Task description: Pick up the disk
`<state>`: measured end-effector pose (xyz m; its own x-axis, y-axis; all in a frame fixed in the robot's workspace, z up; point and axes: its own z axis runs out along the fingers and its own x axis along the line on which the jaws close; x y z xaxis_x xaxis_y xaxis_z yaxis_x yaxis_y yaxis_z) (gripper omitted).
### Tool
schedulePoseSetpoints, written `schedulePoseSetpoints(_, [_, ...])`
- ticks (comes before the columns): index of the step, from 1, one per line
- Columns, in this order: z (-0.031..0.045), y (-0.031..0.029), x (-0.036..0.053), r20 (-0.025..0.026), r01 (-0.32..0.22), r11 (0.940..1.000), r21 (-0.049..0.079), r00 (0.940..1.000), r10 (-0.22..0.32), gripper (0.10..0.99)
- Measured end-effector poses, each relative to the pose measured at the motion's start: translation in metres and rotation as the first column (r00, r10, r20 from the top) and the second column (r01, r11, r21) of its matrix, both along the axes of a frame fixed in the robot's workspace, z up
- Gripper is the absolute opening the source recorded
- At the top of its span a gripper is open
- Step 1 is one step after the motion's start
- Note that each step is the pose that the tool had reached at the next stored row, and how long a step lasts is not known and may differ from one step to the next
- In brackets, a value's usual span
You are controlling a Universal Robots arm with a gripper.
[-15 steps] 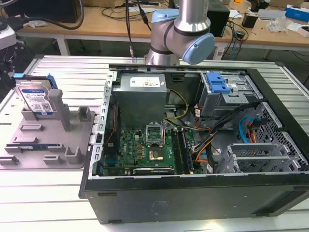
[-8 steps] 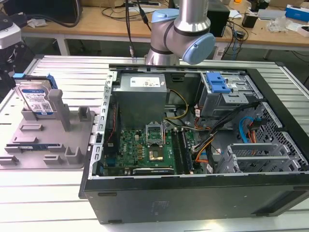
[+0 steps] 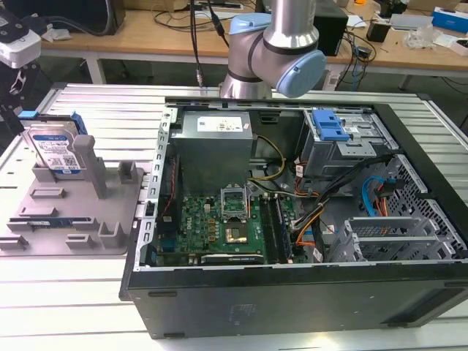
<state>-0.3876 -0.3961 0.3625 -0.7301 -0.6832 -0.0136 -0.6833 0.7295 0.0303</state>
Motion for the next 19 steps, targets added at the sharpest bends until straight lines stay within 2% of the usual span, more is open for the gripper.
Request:
schedulePoseSetpoints(5, [0.0, 0.0, 0.0, 0.0024, -0.098, 0.9952, 0.0, 0.9952, 0.098, 0.106])
schedulePoseSetpoints(9, [0.0, 0.0, 0.0, 0.0044, -0.193, 0.9813, 0.0, 0.9813, 0.193, 0.106])
schedulePoseSetpoints(10, [0.0, 0.0, 0.0, 0.005, -0.225, 0.9744, -0.001, 0.9744, 0.225, 0.114])
schedulePoseSetpoints(11, [0.0, 0.0, 0.0, 0.0054, -0.253, 0.9674, -0.001, 0.9674, 0.253, 0.169])
schedulePoseSetpoints(13, [0.0, 0.0, 0.0, 0.0059, -0.29, 0.9571, -0.001, 0.9571, 0.29, 0.294])
schedulePoseSetpoints(14, [0.0, 0.0, 0.0, 0.0061, -0.31, 0.9506, -0.001, 0.9506, 0.31, 0.294])
schedulePoseSetpoints(16, [0.0, 0.0, 0.0, 0.0063, -0.34, 0.9404, -0.001, 0.9404, 0.34, 0.416])
schedulePoseSetpoints(17, [0.0, 0.0, 0.0, 0.0064, -0.355, 0.9349, -0.001, 0.9349, 0.355, 0.416])
schedulePoseSetpoints(18, [0.0, 0.0, 0.0, 0.0065, -0.37, 0.9291, -0.001, 0.929, 0.37, 0.482])
schedulePoseSetpoints(19, [0.0, 0.0, 0.0, 0.0065, -0.383, 0.9236, -0.001, 0.9236, 0.383, 0.482])
